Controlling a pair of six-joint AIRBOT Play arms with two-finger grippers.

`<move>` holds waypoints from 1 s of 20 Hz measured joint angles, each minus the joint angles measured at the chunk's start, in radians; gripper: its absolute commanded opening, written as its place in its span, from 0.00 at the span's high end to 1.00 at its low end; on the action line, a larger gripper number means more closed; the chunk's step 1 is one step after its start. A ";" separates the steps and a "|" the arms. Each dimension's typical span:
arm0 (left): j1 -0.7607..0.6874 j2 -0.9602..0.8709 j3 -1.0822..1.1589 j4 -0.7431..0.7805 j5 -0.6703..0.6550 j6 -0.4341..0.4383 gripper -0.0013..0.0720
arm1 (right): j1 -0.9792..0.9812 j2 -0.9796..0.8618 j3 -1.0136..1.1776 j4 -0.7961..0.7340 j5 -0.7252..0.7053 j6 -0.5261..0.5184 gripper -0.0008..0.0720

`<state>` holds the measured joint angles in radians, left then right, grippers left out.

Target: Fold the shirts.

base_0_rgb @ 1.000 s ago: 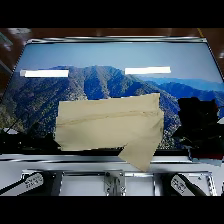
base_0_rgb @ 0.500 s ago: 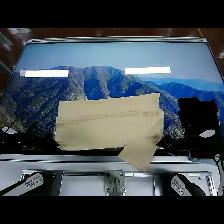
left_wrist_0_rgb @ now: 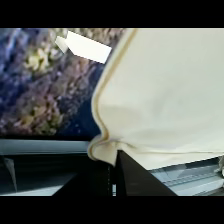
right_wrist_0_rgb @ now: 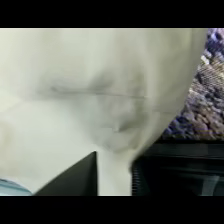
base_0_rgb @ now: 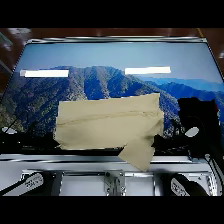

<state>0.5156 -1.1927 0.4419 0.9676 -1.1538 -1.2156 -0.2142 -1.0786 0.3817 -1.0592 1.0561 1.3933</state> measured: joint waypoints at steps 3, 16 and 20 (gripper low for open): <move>0.000 0.006 0.008 -0.001 0.010 0.028 0.93 | 0.020 0.001 0.017 -0.009 0.016 0.009 0.91; -0.136 -0.069 0.505 -0.040 0.040 0.043 0.93 | 0.050 -0.211 0.650 0.067 -0.039 0.074 0.91; -0.211 -0.251 0.697 -0.041 0.063 -0.041 0.93 | 0.085 -0.424 0.864 0.073 -0.090 0.107 0.91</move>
<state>0.3042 -1.4441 1.1393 0.9268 -1.0912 -1.2568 -0.1295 -1.5024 1.2457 -0.9863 0.9661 1.5005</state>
